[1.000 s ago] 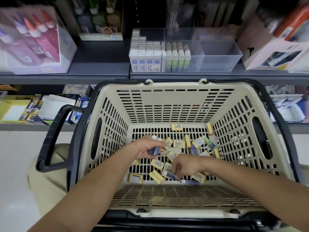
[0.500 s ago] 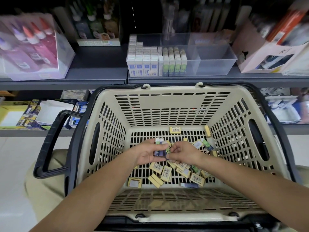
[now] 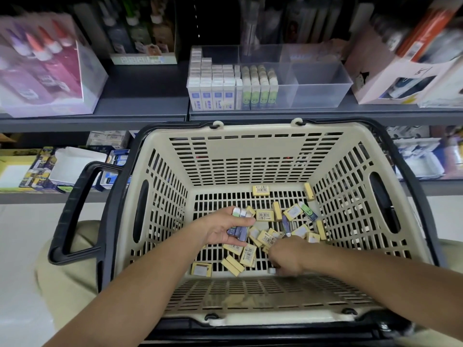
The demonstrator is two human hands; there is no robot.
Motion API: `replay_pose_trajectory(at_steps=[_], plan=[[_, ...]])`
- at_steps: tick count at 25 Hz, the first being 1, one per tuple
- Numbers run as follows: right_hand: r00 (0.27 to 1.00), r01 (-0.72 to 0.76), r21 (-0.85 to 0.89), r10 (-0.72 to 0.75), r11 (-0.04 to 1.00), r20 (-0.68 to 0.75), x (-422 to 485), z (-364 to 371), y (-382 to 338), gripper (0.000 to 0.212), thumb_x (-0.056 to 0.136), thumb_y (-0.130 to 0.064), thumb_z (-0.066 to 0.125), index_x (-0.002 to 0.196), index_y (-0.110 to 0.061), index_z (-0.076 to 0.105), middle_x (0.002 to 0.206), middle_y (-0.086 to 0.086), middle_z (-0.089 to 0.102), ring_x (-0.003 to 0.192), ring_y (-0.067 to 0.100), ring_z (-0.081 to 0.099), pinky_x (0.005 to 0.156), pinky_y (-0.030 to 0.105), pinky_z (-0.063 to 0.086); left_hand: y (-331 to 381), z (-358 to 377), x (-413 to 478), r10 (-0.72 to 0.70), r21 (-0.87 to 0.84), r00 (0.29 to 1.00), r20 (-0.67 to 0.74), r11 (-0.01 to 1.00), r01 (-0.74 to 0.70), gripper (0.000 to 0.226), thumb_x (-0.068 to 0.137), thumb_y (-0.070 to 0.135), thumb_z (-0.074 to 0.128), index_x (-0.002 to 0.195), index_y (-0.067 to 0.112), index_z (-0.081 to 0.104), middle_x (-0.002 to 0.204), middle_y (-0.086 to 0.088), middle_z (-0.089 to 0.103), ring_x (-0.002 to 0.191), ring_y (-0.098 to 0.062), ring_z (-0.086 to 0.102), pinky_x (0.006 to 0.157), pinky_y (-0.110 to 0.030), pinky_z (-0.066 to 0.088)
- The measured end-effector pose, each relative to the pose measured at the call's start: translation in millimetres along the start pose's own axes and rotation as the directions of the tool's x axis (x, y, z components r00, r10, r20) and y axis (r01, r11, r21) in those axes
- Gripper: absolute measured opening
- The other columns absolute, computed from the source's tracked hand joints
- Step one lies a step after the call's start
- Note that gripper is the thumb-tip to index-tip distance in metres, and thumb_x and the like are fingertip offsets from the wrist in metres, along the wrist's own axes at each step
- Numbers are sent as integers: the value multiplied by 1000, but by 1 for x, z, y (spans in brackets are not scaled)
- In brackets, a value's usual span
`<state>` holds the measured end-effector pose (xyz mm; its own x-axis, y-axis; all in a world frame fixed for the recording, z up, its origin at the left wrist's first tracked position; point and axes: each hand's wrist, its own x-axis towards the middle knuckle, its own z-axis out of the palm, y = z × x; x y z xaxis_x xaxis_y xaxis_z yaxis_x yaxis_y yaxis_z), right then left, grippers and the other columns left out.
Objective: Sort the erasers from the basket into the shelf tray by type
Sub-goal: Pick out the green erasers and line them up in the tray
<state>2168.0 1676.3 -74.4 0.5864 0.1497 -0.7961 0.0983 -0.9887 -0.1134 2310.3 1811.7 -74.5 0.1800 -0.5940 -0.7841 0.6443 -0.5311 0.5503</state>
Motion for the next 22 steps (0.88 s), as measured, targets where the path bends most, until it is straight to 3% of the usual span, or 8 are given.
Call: replay_pose_trajectory(at_steps=[3, 6, 9, 11, 13, 18, 20, 22], plan=[[1000, 2, -91, -3, 996, -4, 2, 2, -6, 23, 86, -26, 55, 92, -7, 64, 91, 10, 64, 83, 26, 59, 61, 32, 43, -1, 3, 1, -12, 24, 1000, 14, 1000, 12, 45, 75, 6, 75, 114, 10, 54, 96, -8, 69, 81, -17, 69, 69, -37, 58], [997, -19, 257, 37, 966, -66, -1, -16, 3, 23, 84, -32, 58, 85, -10, 68, 84, 4, 67, 74, 18, 62, 59, 25, 48, -1, 1, 4, -3, 44, 1000, 2, 999, 3, 35, 76, -3, 71, 105, 10, 56, 95, -11, 66, 82, -19, 68, 73, -37, 59], [960, 53, 692, 153, 720, -233, -6, -44, 20, 9, 83, -24, 64, 76, -19, 65, 73, -6, 64, 55, 2, 55, 48, 12, 45, 0, -1, 4, 6, 53, 1000, -19, 999, -5, 34, 76, -4, 70, 104, 10, 57, 102, -14, 66, 90, -23, 68, 77, -38, 58], [938, 106, 846, 230, 523, -259, -7, -53, 26, 12, 84, -20, 65, 72, -16, 64, 67, -3, 64, 51, 4, 56, 48, 18, 46, 1, 1, 2, 6, 30, 1000, -20, 1000, -5, 33, 77, -2, 70, 105, 11, 59, 104, -14, 67, 92, -24, 68, 78, -39, 58], [942, 126, 915, 243, 383, -231, -6, -52, 27, 15, 85, -20, 65, 72, -13, 65, 68, 1, 67, 52, 6, 59, 42, 18, 40, 2, 4, 0, 9, -24, 1000, 6, 1000, -9, 36, 76, 1, 72, 108, 10, 59, 103, -13, 68, 93, -24, 69, 77, -39, 58], [952, 158, 967, 231, 199, -203, -2, -47, 26, 11, 84, -20, 67, 75, -13, 67, 70, 0, 72, 58, 5, 65, 41, 15, 38, 2, 8, -1, 25, -40, 1000, 3, 999, -25, 41, 71, 1, 76, 107, 12, 59, 88, -8, 73, 85, -21, 71, 68, -32, 57], [958, 150, 972, 216, 181, -188, -3, -49, 29, 12, 85, -23, 65, 78, -14, 68, 71, -1, 73, 60, 5, 67, 42, 15, 40, 2, 10, -1, 47, -10, 999, -28, 999, -47, 35, 71, 1, 76, 101, 13, 61, 79, -5, 74, 78, -19, 71, 64, -30, 56], [943, 103, 954, 277, 281, -183, -4, -52, 39, 17, 87, -29, 61, 80, -14, 67, 73, -2, 72, 61, 5, 67, 51, 19, 47, 3, 11, 1, 70, 0, 996, -61, 998, -70, 31, 72, 2, 75, 97, 12, 60, 76, -4, 74, 75, -19, 71, 64, -29, 57]])
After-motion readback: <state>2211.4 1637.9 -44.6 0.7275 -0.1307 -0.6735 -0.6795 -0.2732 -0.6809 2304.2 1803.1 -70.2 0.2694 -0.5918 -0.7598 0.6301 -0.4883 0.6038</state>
